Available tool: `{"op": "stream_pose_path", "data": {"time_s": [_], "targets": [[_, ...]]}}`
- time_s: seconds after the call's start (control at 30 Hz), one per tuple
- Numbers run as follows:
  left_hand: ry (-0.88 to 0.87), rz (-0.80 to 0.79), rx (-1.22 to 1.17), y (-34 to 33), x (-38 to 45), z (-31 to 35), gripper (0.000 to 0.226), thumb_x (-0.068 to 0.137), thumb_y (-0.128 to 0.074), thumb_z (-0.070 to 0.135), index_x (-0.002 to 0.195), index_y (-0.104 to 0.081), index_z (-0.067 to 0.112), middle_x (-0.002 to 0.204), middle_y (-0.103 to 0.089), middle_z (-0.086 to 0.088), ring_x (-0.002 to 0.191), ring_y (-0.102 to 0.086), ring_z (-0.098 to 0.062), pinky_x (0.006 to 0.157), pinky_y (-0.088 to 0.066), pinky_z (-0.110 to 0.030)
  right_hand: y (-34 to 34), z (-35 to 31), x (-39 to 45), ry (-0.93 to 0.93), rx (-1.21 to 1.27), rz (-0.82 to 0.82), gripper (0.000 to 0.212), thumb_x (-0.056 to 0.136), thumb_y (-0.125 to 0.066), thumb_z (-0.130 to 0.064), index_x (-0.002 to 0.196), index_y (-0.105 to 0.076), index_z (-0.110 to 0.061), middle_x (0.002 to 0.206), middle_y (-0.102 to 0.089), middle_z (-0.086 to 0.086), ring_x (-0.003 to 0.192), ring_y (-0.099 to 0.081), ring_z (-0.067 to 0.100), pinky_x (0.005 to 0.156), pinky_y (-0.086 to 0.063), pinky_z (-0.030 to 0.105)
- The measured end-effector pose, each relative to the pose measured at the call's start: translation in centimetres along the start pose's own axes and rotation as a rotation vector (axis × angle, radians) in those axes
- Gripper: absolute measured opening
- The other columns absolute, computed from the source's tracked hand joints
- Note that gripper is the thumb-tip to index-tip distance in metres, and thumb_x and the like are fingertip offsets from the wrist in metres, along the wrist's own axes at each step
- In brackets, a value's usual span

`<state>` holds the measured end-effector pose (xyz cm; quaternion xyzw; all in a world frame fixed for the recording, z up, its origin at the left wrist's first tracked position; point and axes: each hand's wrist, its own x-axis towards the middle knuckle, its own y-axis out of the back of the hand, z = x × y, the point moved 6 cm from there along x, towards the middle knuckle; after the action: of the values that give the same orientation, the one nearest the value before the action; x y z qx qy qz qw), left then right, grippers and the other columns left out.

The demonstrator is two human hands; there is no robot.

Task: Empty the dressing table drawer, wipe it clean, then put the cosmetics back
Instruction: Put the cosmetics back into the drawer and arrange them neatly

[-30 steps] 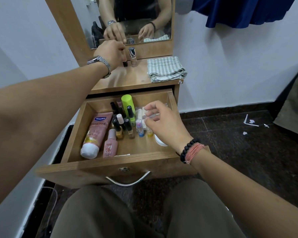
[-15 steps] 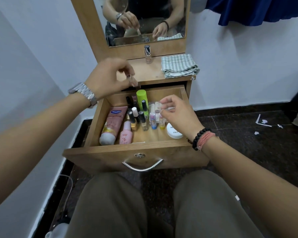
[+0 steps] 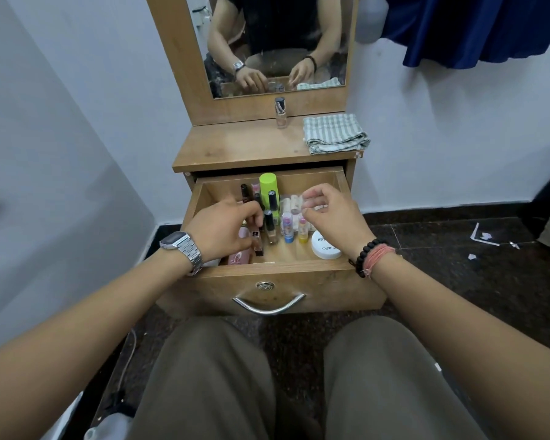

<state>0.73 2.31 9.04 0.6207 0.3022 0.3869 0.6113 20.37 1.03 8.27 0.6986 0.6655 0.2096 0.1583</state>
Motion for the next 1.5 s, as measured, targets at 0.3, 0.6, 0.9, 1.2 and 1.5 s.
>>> {"op": "stream_pose_path", "data": {"time_s": [0.3,0.6,0.9,1.2,1.5], "targets": [[-0.003,-0.007,-0.022,-0.3,0.0,0.5,0.029,0.077,-0.071,0.043,0.091,-0.046,0.038,0.096,-0.057,0.016,0.089,-0.053,-0.008,0.053,-0.034,-0.022,0.0,0.0,0.0,0.000,-0.004,-0.015,0.025,0.086,-0.057,-0.017,0.110,-0.059,-0.023,0.101,-0.067,-0.007,0.085,-0.067,0.014,0.065,-0.050,0.030],[0.002,-0.009,-0.009,-0.3,0.1,0.6,0.029,0.077,-0.071,0.043,0.095,-0.049,0.038,0.093,-0.059,0.017,0.091,-0.053,-0.006,0.058,-0.044,-0.026,0.1,-0.1,0.0,0.000,-0.016,-0.015,0.025,0.086,-0.057,-0.017,0.110,-0.059,-0.022,0.102,-0.067,-0.006,0.084,-0.067,0.014,0.070,-0.053,0.031],[0.009,-0.022,0.002,-0.1,-0.1,0.3,0.027,0.077,-0.069,0.044,0.098,-0.053,0.037,0.097,-0.061,0.017,0.095,-0.053,-0.008,0.060,-0.045,-0.027,-0.1,0.0,0.0,-0.003,-0.019,-0.015,0.024,0.085,-0.057,-0.018,0.108,-0.058,-0.024,0.101,-0.067,-0.007,0.085,-0.067,0.016,0.069,-0.052,0.032],[0.027,0.187,-0.082,5.3,3.0,0.4,0.016,0.085,-0.062,0.036,0.100,-0.061,0.031,0.094,-0.065,0.014,0.087,-0.061,-0.012,0.069,-0.050,-0.032,-0.5,0.1,0.0,0.019,-0.032,-0.034,0.023,0.085,-0.056,-0.020,0.107,-0.057,-0.029,0.097,-0.064,-0.012,0.087,-0.067,0.014,0.077,-0.057,0.045],[0.144,0.258,-0.010,8.2,14.7,-1.6,0.068,0.087,-0.060,0.031,0.147,-0.029,0.021,0.152,-0.029,-0.004,0.134,-0.036,-0.029,0.105,-0.036,-0.042,-0.5,0.1,0.0,0.033,0.013,-0.045,0.024,0.085,-0.059,-0.019,0.108,-0.057,-0.028,0.099,-0.063,-0.012,0.089,-0.063,0.010,0.082,-0.056,0.041]]}}
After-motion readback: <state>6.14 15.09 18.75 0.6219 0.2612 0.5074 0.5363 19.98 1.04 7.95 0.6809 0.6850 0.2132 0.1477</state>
